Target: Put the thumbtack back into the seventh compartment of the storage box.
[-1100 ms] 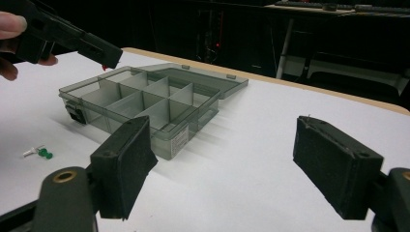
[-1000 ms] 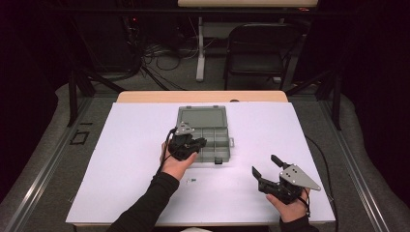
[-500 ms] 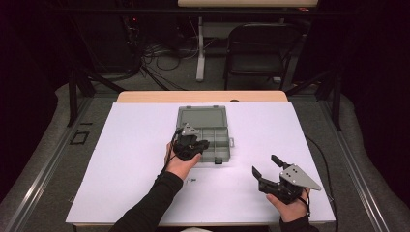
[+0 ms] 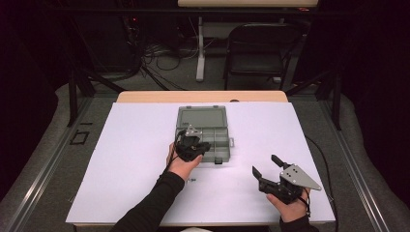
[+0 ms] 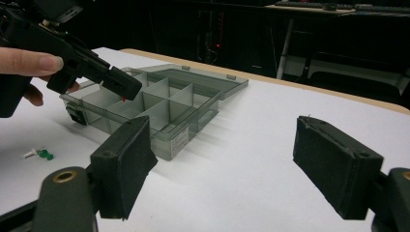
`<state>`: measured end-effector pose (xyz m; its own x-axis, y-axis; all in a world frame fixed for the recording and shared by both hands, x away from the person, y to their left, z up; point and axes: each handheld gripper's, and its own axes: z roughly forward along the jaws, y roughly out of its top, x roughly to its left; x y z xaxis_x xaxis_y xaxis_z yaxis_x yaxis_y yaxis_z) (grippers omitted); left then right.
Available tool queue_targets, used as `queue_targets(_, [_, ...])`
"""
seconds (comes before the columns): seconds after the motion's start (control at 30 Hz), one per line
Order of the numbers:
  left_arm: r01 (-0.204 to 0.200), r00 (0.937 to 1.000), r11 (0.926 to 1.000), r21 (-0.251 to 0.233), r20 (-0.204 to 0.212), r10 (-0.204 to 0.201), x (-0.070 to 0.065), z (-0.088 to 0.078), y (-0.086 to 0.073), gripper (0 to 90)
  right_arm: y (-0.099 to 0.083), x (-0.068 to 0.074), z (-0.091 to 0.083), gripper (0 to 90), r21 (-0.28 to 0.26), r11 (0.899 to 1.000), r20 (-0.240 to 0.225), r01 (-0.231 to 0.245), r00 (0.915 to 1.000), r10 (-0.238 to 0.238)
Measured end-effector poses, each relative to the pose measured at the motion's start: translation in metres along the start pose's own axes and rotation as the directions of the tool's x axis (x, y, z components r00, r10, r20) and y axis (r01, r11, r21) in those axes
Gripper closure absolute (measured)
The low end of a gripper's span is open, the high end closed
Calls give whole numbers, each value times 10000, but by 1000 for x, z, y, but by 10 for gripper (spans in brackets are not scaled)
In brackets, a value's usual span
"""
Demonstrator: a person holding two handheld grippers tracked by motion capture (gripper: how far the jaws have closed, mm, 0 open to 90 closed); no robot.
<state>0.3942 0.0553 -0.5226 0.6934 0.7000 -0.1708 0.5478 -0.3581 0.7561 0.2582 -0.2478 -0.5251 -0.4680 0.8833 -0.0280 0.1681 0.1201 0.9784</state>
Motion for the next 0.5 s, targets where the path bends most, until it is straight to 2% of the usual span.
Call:
queue_targets(0.33, [40,9998,10000,87,-175,-38,1,4,-1,827,0,0,0,210,9,10000,-15,-18,10000,18])
queue_targets(0.43, [36,9999,10000,86,-170,-34,1,4,-1,785,0,0,0,210,25,10000,-10,-9,10000,9])
queue_targets(0.5, [18,9998,10000,98,-212,-16,3,2,-1,725,0,0,0,210,4,10000,-16,-12,10000,12])
